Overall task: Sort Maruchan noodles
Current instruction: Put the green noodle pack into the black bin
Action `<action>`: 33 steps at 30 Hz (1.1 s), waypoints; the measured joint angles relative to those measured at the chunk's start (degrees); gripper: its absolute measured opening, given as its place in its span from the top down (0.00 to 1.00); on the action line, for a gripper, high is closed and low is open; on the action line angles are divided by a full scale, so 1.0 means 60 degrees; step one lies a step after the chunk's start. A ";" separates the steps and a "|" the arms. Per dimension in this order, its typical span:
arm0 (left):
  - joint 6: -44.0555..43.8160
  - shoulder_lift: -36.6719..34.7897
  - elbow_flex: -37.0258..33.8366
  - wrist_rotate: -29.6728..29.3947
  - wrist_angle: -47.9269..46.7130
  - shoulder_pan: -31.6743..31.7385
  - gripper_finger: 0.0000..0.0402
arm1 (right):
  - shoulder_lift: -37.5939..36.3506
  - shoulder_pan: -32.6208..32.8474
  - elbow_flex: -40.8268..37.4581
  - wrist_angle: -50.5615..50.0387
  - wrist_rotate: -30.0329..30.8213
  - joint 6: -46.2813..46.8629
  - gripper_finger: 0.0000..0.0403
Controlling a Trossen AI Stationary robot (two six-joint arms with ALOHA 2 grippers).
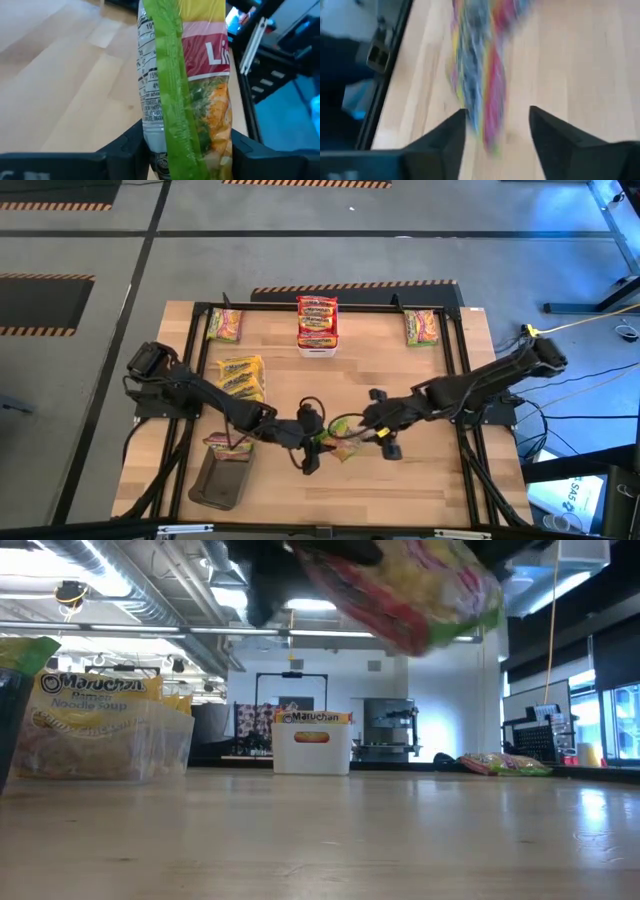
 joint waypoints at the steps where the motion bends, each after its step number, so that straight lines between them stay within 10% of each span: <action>1: 0.0088 -0.0129 0.0004 -0.0176 -0.0207 -0.0118 0.64 | -0.0113 0.0049 0.0186 -0.0652 -0.0046 0.0114 0.49; 8: 0.1075 -0.0372 -0.0009 -0.2539 0.0012 -0.1045 0.64 | -0.1149 0.1041 -0.1305 -0.0095 0.2346 0.0711 0.31; 22: 0.3219 -0.0371 -0.0007 -0.4131 0.2407 -0.1440 0.65 | -0.0358 0.1548 -0.6377 1.3728 0.3287 0.0135 0.28; 33: 0.3546 -0.0371 -0.0007 -0.3948 0.2965 -0.1249 0.64 | 0.0477 0.1319 -0.5298 1.5034 0.2832 -0.1112 0.28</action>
